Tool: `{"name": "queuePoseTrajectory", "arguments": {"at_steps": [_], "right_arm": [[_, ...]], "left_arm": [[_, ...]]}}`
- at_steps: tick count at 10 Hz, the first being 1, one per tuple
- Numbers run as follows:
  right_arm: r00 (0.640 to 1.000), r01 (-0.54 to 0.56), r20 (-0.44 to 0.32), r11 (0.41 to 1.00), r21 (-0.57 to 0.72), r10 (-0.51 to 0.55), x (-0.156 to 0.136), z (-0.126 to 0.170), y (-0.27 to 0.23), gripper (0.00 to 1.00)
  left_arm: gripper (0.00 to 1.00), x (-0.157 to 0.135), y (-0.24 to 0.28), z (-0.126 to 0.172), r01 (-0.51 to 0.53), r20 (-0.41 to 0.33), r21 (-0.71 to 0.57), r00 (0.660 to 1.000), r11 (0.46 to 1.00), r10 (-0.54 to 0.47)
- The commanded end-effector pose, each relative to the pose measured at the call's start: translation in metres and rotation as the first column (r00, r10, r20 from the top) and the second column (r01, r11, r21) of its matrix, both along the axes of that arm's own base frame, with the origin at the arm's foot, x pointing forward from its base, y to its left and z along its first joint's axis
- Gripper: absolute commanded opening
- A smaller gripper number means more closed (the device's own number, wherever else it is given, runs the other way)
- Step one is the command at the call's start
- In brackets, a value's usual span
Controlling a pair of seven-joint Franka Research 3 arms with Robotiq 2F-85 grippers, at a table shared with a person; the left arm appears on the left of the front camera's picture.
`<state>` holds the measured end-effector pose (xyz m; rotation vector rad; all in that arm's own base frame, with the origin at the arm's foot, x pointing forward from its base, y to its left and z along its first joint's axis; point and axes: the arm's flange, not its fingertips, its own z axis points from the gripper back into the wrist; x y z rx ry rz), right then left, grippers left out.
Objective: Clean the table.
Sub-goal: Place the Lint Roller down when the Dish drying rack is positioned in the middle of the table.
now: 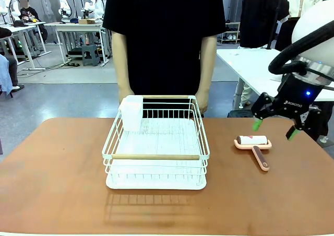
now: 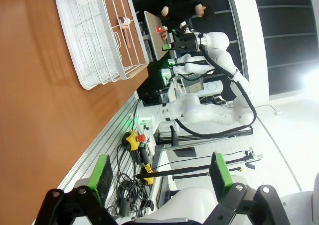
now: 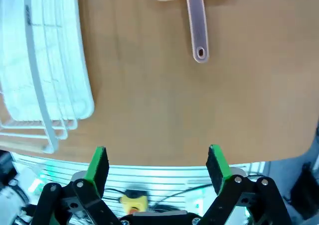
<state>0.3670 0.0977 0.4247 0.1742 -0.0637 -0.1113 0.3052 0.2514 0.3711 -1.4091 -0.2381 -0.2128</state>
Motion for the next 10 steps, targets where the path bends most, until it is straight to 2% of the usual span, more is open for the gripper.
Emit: {"name": "queuePoseTrajectory", "arguments": {"at_steps": [1, 2, 3, 10], "right_arm": [[0.997, -0.076, 0.029, 0.996, -0.057, 0.077, -0.032, -0.008, -0.005, 1.0], [0.999, -0.015, 0.038, 1.0, -0.011, 0.015, -0.031, -0.01, -0.012, 1.0], [0.999, -0.041, 0.0, 0.998, -0.041, 0.041, -0.005, 0.003, 0.004, 1.0], [0.999, -0.041, 0.0, 0.998, -0.041, 0.041, -0.005, 0.003, 0.004, 1.0]], "left_arm": [[1.0, -0.001, 0.002, 0.0, -0.007, 0.002, 0.004, 1.0, 1.0, 0.007], [1.0, -0.001, 0.002, 0.0, -0.007, 0.002, 0.004, 1.0, 1.0, 0.007], [1.0, -0.001, 0.002, 0.0, -0.007, 0.002, 0.004, 1.0, 1.0, 0.007], [1.0, -0.001, 0.002, 0.0, -0.007, 0.002, 0.004, 1.0, 1.0, 0.007]]}}
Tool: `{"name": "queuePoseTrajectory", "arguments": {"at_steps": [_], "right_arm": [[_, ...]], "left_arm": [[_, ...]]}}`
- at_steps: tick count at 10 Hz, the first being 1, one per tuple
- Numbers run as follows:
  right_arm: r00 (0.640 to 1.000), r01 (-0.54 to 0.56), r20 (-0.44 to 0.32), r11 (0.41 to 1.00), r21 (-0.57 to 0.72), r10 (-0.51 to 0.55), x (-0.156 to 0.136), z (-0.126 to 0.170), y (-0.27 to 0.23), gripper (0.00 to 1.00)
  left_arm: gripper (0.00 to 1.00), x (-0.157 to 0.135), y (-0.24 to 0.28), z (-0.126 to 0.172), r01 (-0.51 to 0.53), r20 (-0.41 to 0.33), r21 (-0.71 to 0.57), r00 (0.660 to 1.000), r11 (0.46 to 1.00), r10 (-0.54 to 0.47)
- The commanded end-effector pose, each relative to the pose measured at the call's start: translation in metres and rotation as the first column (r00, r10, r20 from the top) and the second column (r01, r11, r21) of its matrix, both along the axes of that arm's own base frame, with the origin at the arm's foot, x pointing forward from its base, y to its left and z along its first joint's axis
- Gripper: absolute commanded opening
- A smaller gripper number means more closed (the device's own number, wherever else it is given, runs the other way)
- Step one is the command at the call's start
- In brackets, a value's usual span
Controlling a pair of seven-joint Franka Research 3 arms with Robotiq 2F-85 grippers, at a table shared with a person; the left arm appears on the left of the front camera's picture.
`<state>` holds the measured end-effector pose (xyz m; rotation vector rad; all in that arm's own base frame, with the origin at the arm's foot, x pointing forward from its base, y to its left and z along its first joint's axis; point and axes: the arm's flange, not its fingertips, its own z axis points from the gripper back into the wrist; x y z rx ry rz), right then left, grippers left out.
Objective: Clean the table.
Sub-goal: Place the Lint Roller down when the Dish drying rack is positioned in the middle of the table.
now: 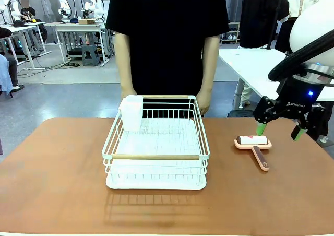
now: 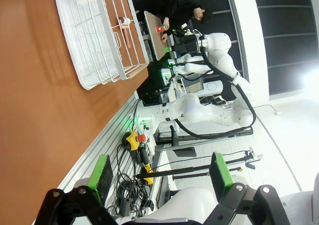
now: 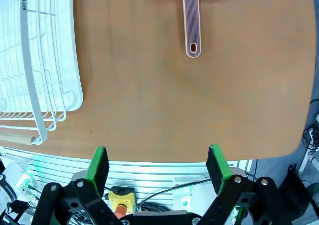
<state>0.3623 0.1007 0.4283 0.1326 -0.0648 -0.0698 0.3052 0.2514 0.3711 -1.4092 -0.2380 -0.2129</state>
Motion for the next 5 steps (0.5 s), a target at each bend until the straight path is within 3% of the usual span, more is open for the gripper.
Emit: {"name": "queuePoseTrajectory", "arguments": {"at_steps": [1, 5], "right_arm": [[1.0, -0.001, -0.001, 1.0, 0.002, 0.001, 0.0001, -0.0008, 0.0009, 1.0], [1.0, -0.001, -0.001, 1.0, 0.002, 0.001, 0.0001, -0.0008, 0.0009, 1.0]], "left_arm": [[1.0, -0.001, 0.0023, 0.0004, -0.007, 0.002, 0.004, 1.0, 1.0, 0.007], [1.0, -0.001, 0.0023, 0.0004, -0.007, 0.002, 0.004, 1.0, 1.0, 0.007]]}}
